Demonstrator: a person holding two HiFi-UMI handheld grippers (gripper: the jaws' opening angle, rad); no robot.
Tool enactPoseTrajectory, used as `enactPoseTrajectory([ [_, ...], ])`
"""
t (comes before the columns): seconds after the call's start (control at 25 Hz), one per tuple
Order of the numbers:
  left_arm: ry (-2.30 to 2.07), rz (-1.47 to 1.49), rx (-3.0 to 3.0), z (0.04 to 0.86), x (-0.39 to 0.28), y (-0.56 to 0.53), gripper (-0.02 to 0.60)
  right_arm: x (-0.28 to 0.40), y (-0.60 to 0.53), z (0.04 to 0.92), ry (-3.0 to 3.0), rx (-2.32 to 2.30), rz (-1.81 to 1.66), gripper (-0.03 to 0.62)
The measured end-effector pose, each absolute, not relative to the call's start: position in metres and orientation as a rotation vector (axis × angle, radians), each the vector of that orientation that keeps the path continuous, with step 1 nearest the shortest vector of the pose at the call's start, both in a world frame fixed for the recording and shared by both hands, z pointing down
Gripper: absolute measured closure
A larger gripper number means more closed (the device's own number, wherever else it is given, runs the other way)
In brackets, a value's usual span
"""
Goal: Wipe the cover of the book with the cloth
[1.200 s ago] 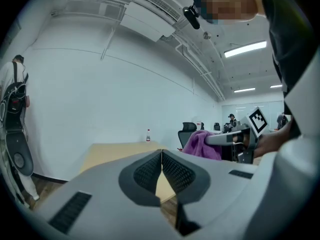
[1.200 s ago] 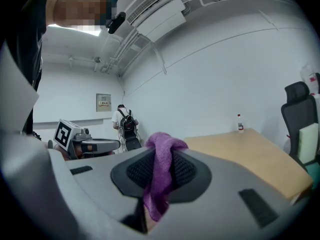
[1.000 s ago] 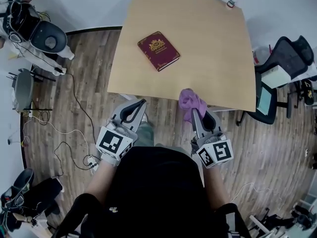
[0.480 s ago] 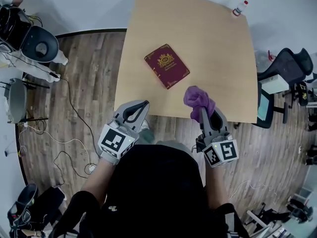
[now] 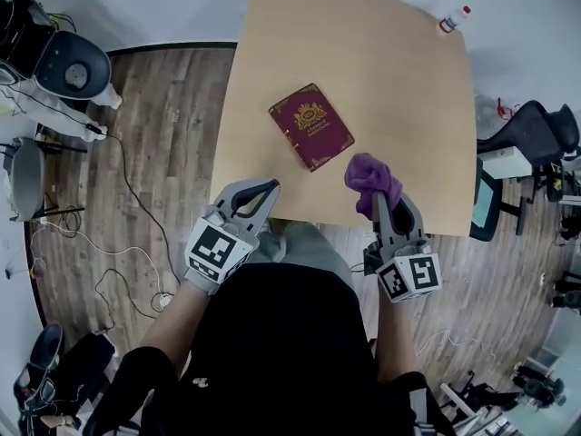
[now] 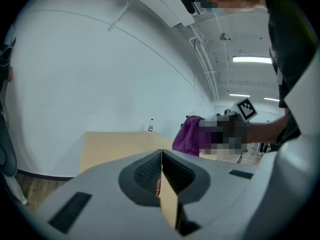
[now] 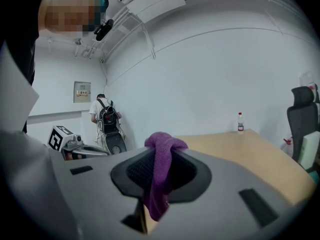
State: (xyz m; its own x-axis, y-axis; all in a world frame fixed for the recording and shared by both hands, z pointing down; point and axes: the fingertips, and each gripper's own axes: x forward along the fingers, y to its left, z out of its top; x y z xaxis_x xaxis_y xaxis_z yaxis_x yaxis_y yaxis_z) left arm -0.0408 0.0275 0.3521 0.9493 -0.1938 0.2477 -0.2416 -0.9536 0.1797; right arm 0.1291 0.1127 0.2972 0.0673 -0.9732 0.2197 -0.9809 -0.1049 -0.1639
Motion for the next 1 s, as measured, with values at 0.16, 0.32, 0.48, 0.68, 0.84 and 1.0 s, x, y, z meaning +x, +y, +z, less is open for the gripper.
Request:
enactPoseTrajectory([
  [0.16, -0.369, 0.375, 2.879, 0.357, -0.030, 0.016, 0.561, 0.140, 0.087, 0.307, -2.137, 2.216, 0.474, 0.526],
  [0.32, -0.451, 0.402, 2.867, 0.359, -0.018, -0.002, 0.561, 0.149, 0.058, 0.317, -2.212, 2.106, 0.509, 0.525],
  [0.48, -0.580, 0.431, 2.793, 0.375, -0.011, -0.020, 0.561, 0.163, 0.027, 0.326, -2.295, 1.995, 0.534, 0.525],
  [0.68, -0.641, 0.480, 2.731, 0.389, 0.008, -0.032, 0.561, 0.179, -0.009, 0.345, -2.383, 1.863, 0.585, 0.523],
  [0.84, -0.692, 0.514, 2.722, 0.399, 0.027, -0.040, 0.561, 0.188, -0.042, 0.363, -2.456, 1.738, 0.634, 0.523],
  [1.0, -0.737, 0.548, 2.687, 0.412, 0.042, -0.044, 0.561, 0.192, -0.070, 0.381, -2.495, 1.634, 0.656, 0.523],
])
